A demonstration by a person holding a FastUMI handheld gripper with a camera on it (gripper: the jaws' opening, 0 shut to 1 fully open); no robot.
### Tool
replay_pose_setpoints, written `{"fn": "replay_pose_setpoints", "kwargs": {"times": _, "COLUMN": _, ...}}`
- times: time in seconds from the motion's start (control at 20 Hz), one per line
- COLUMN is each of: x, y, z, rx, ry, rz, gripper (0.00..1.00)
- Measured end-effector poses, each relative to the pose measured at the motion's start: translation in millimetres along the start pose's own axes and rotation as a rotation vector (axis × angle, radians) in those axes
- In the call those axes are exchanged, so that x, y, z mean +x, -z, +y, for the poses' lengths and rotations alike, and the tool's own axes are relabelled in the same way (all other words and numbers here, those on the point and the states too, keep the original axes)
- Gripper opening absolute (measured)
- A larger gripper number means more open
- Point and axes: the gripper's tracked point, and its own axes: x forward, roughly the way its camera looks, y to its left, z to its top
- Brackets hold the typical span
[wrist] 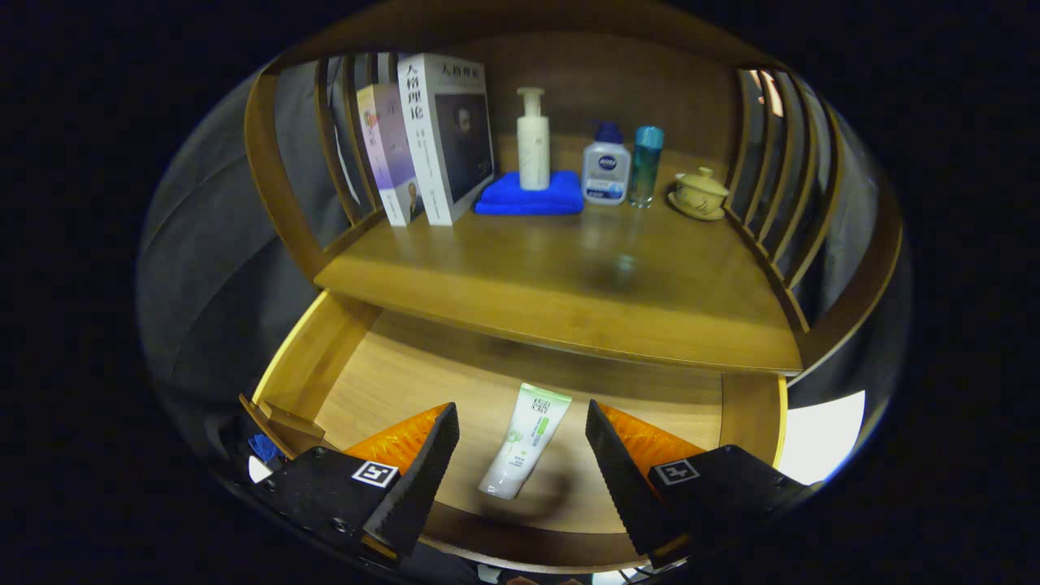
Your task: Pull open the drawer, take out the items inside it, and place them on the countertop above the cabinet.
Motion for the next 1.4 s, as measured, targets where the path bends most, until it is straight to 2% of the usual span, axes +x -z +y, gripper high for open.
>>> {"fn": "replay_pose_setpoints", "kwargs": {"times": 0.2, "x": 35, "y": 15, "z": -11, "rx": -0.088, "ry": 0.064, "rz": 0.113, "gripper": 0.99}}
{"fn": "replay_pose_setpoints", "kwargs": {"times": 0.35, "x": 53, "y": 37, "z": -6, "rx": -0.083, "ry": 0.033, "rz": 0.230, "gripper": 0.99}}
{"fn": "replay_pose_setpoints", "kwargs": {"times": 0.75, "x": 78, "y": 67, "z": -9, "rx": -0.087, "ry": 0.022, "rz": 0.410, "gripper": 0.98}}
{"fn": "replay_pose_setpoints", "kwargs": {"times": 1.0, "x": 90, "y": 79, "z": 0, "rx": -0.013, "ry": -0.001, "rz": 0.493, "gripper": 0.77}}
{"fn": "replay_pose_setpoints", "kwargs": {"times": 1.05, "x": 85, "y": 72, "z": 0, "rx": -0.006, "ry": 0.001, "rz": 0.492, "gripper": 0.77}}
{"fn": "replay_pose_setpoints", "kwargs": {"times": 1.15, "x": 88, "y": 76, "z": 1, "rx": 0.001, "ry": -0.019, "rz": 0.489, "gripper": 0.58}}
{"fn": "replay_pose_setpoints", "kwargs": {"times": 1.25, "x": 87, "y": 77, "z": -1, "rx": -0.035, "ry": -0.020, "rz": 0.479, "gripper": 0.47}}
{"fn": "replay_pose_setpoints", "kwargs": {"times": 1.3, "x": 80, "y": 74, "z": -3, "rx": -0.049, "ry": -0.018, "rz": 0.467, "gripper": 0.46}}
{"fn": "replay_pose_setpoints", "kwargs": {"times": 1.35, "x": 83, "y": 71, "z": -2, "rx": -0.056, "ry": -0.013, "rz": 0.448, "gripper": 0.36}}
{"fn": "replay_pose_setpoints", "kwargs": {"times": 1.4, "x": 82, "y": 70, "z": -4, "rx": -0.063, "ry": -0.009, "rz": 0.431, "gripper": 0.36}}
